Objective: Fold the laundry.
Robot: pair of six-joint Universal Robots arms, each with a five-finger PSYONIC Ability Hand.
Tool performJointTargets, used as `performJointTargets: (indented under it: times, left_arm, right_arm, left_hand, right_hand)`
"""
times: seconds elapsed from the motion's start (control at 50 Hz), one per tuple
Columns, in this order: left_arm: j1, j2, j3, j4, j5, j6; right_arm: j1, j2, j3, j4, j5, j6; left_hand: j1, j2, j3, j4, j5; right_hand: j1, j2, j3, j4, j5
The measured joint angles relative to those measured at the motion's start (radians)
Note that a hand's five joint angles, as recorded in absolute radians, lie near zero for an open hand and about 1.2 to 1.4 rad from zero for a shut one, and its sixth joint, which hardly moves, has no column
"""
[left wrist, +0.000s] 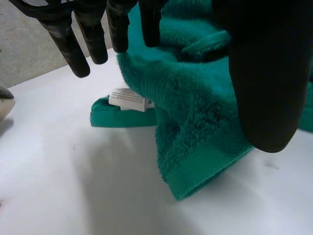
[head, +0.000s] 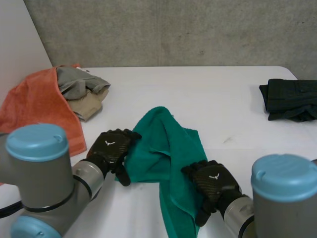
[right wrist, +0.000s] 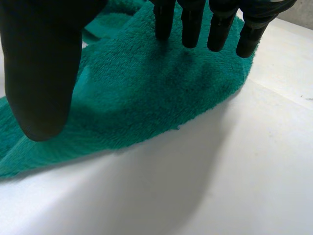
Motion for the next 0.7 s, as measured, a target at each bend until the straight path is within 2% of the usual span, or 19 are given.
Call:
performJointTargets:
  times: [0.04, 0.1, 0.12, 0.14, 0.16, 0.18, 0.2, 0.24, 0.26, 0.28, 0.4, 0.5, 0.62, 0.7]
  left_arm:
    - [-0.005, -0.019, 0.008, 0.014, -0.008, 0.009]
    - [-0.013, -0.065, 0.036, 0.043, -0.027, 0.040]
    - [-0.014, -0.072, 0.041, 0.047, -0.030, 0.045]
    - [-0.014, -0.087, 0.053, 0.056, -0.035, 0.058]
    - [-0.014, -0.094, 0.058, 0.060, -0.037, 0.065]
    - [-0.013, -0.106, 0.070, 0.068, -0.040, 0.077]
    - [-0.013, -0.114, 0.076, 0.073, -0.042, 0.085]
    - [-0.010, -0.127, 0.090, 0.083, -0.046, 0.102]
    - [-0.008, -0.133, 0.100, 0.088, -0.049, 0.112]
    - [-0.005, -0.136, 0.108, 0.092, -0.052, 0.120]
    - [0.021, -0.098, 0.157, 0.098, -0.080, 0.142]
    - [0.081, 0.032, 0.208, 0.082, -0.093, 0.121]
    - [0.174, 0.191, 0.263, 0.018, -0.035, 0.042]
    - [0.216, 0.231, 0.273, -0.057, 0.021, -0.021]
  right_arm:
    - [0.012, 0.003, 0.009, -0.016, 0.012, 0.005]
    - [0.038, 0.009, 0.025, -0.049, 0.032, 0.016]
    - [0.041, 0.010, 0.027, -0.053, 0.034, 0.018]
    - [0.049, 0.014, 0.031, -0.064, 0.037, 0.020]
    - [0.051, 0.016, 0.032, -0.067, 0.038, 0.021]
    - [0.057, 0.022, 0.034, -0.077, 0.041, 0.023]
    - [0.060, 0.026, 0.034, -0.083, 0.042, 0.023]
    - [0.065, 0.035, 0.034, -0.096, 0.047, 0.024]
    - [0.066, 0.040, 0.033, -0.105, 0.052, 0.023]
    - [0.066, 0.043, 0.032, -0.110, 0.055, 0.023]
    - [0.030, 0.038, 0.000, -0.140, 0.092, -0.022]
    - [-0.081, -0.051, -0.066, -0.131, 0.102, -0.147]
    - [-0.239, -0.182, -0.187, -0.083, 0.059, -0.331]
    - [-0.319, -0.228, -0.271, -0.022, -0.014, -0.430]
  left_hand:
    - [0.032, 0.027, 0.020, 0.023, 0.015]
    - [0.229, 0.196, 0.189, 0.205, 0.189]
    - [0.229, 0.196, 0.189, 0.205, 0.189]
    - [0.390, 0.345, 0.340, 0.354, 0.334]
    - [0.390, 0.345, 0.340, 0.354, 0.334]
    - [0.650, 0.594, 0.588, 0.601, 0.573]
    - [0.650, 0.594, 0.588, 0.601, 0.573]
    - [0.864, 0.849, 0.842, 0.858, 0.825]
    - [0.864, 0.849, 0.842, 0.858, 0.825]
    - [0.907, 0.962, 0.951, 0.970, 0.917]
    - [0.907, 0.976, 0.967, 0.989, 0.918]
    - [0.907, 0.978, 0.967, 0.990, 0.918]
    - [0.907, 0.978, 0.967, 0.990, 0.927]
    - [0.907, 0.978, 0.967, 0.990, 0.934]
  right_hand:
    - [0.004, 0.006, 0.008, 0.007, 0.007]
    - [0.030, 0.060, 0.063, 0.056, 0.057]
    - [0.040, 0.069, 0.072, 0.068, 0.070]
    - [0.134, 0.151, 0.153, 0.149, 0.150]
    - [0.142, 0.159, 0.161, 0.157, 0.158]
    - [0.309, 0.321, 0.321, 0.318, 0.302]
    - [0.477, 0.489, 0.484, 0.479, 0.461]
    - [0.718, 0.736, 0.726, 0.704, 0.692]
    - [0.842, 0.863, 0.839, 0.836, 0.824]
    - [0.909, 0.935, 0.924, 0.922, 0.909]
    - [0.913, 0.969, 0.977, 0.984, 0.945]
    - [0.913, 0.969, 0.978, 0.985, 0.945]
    - [0.913, 0.969, 0.978, 0.987, 0.951]
    - [0.913, 0.969, 0.978, 0.988, 0.955]
